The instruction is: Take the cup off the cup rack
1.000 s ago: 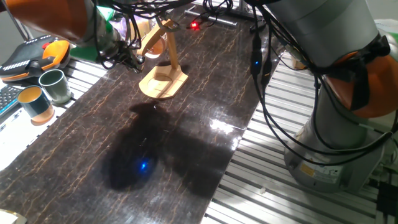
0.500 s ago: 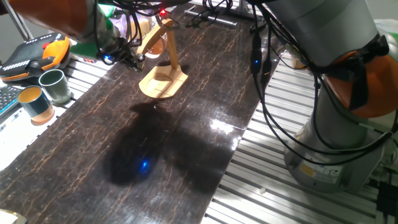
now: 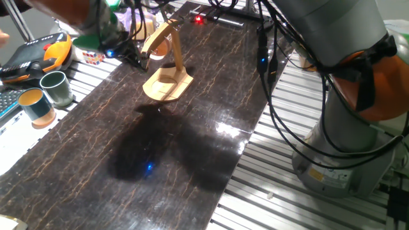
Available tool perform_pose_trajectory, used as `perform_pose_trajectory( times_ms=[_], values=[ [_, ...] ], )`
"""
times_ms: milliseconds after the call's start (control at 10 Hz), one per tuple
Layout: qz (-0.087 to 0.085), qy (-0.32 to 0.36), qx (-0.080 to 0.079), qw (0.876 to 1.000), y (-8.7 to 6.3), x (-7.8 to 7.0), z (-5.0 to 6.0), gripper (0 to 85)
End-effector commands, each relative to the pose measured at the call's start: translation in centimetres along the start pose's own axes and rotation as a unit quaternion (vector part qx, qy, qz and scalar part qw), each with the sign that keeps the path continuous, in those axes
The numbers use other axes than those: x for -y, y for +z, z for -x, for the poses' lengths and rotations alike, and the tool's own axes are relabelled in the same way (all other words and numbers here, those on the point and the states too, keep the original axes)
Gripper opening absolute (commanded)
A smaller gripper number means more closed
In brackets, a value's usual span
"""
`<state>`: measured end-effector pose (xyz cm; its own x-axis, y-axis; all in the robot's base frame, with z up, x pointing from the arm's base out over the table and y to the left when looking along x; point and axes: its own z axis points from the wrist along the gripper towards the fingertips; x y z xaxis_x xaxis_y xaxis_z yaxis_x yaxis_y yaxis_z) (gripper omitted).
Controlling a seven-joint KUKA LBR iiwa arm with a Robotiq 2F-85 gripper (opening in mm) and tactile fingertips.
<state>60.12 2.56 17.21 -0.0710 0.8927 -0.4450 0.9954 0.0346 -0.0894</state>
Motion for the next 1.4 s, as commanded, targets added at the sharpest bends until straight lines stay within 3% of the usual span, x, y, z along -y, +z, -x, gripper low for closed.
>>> perform_pose_trajectory(
  times_ms=[0,100,200,400,600,800,900,1200,1300],
  values=[
    [-0.003,0.004,0.005,1.0,-0.3,-0.3,-0.2,0.7],
    [-0.007,0.002,0.002,1.0,-1.0,-0.5,-0.7,0.7],
    [-0.004,0.0,0.016,1.0,-1.9,-0.8,-1.2,0.7],
    [0.018,-0.01,0.03,0.999,-2.9,-1.2,-1.7,0.7],
    [0.04,-0.023,0.029,0.999,-3.1,-1.4,-1.9,0.7],
    [0.07,-0.057,0.012,0.996,-2.9,-1.5,-1.3,0.7],
    [0.083,-0.07,0.013,0.994,-3.0,-1.5,-1.2,0.7],
    [0.088,-0.085,-0.001,0.993,-2.9,-1.2,-0.6,0.7],
    [0.087,-0.085,0.002,0.993,-2.8,-1.3,-0.6,0.7]
  ],
)
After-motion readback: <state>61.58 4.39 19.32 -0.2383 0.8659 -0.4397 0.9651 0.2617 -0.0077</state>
